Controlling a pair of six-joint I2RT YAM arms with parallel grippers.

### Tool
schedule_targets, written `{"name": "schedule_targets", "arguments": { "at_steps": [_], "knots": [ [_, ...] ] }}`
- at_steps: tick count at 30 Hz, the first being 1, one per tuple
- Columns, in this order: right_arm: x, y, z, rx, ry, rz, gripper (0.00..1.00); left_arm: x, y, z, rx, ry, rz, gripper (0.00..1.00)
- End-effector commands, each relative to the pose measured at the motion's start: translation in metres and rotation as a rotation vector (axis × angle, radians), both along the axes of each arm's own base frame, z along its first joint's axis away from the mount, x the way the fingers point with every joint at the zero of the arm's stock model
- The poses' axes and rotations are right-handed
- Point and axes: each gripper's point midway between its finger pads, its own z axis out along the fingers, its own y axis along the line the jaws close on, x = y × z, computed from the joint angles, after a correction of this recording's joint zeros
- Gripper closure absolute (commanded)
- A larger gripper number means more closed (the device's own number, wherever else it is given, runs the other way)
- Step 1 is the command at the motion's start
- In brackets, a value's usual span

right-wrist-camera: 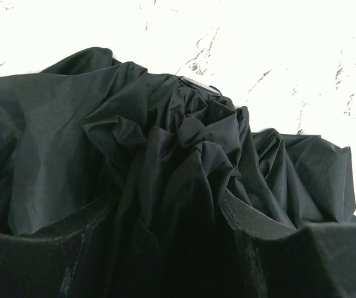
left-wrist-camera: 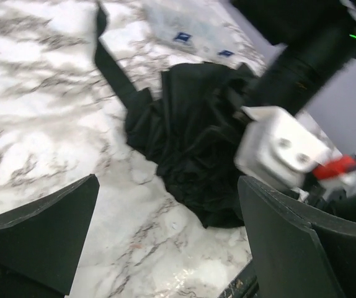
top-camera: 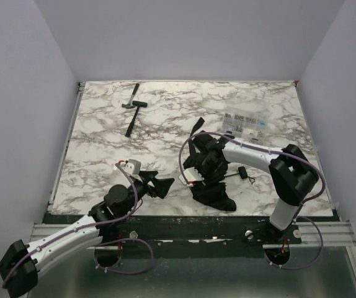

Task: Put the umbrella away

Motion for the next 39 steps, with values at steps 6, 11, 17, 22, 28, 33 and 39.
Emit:
{"name": "schedule_targets", "arguments": {
  "at_steps": [6, 11, 17, 22, 28, 33, 39],
  "knots": [
    [-0.025, -0.029, -0.034, -0.065, 0.007, 0.077, 0.51, 0.036, -0.027, -0.026, 0.003, 0.504, -0.088, 0.10],
    [-0.039, -0.031, -0.028, -0.067, 0.097, 0.096, 0.53, 0.049, -0.044, -0.035, 0.051, 0.427, -0.179, 0.15],
    [-0.043, -0.031, -0.026, -0.018, 0.086, 0.128, 0.53, 0.047, -0.031, -0.041, 0.129, 0.267, -0.185, 0.12],
    [-0.042, -0.031, -0.023, 0.045, -0.005, 0.194, 0.48, 0.048, -0.038, -0.053, 0.105, 0.418, -0.210, 0.12],
    [-0.038, -0.023, -0.016, 0.096, -0.045, 0.187, 0.48, 0.041, -0.065, -0.051, -0.007, 0.506, -0.364, 0.18],
    [-0.041, -0.023, -0.012, 0.120, -0.049, 0.182, 0.47, 0.033, -0.057, -0.058, 0.026, 0.321, -0.381, 0.15],
    [-0.052, -0.025, -0.012, 0.138, -0.022, 0.188, 0.46, 0.037, -0.055, -0.056, 0.143, 0.002, -0.384, 0.01]
  ]
}}
